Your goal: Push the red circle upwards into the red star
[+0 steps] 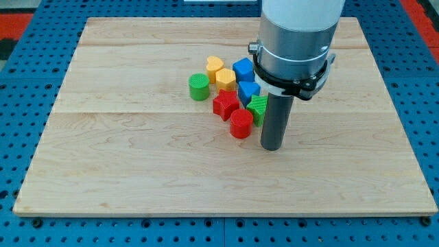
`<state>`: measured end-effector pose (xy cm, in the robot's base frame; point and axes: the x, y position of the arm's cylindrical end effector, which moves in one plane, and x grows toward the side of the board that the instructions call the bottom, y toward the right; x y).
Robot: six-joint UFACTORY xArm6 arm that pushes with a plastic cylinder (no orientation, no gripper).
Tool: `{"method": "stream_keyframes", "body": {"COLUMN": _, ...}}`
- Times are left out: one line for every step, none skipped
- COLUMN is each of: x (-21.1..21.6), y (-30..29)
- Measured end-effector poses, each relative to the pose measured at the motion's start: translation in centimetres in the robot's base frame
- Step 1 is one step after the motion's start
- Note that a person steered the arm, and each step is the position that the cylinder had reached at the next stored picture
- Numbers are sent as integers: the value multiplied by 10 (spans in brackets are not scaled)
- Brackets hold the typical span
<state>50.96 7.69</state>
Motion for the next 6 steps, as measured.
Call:
{"method": "stream_keyframes", "body": {"x": 0, "y": -3}}
{"method": "stream_keyframes", "body": {"x": -6, "y": -51}}
{"method": "stream_keyframes", "body": {"x": -33, "y": -54}}
{"method": "stream_keyframes", "body": {"x": -37, "y": -54}}
{"method": "stream_keyframes", "body": {"x": -37, "y": -45}}
{"method": "stream_keyframes", "body": {"x": -38, "y": -30}}
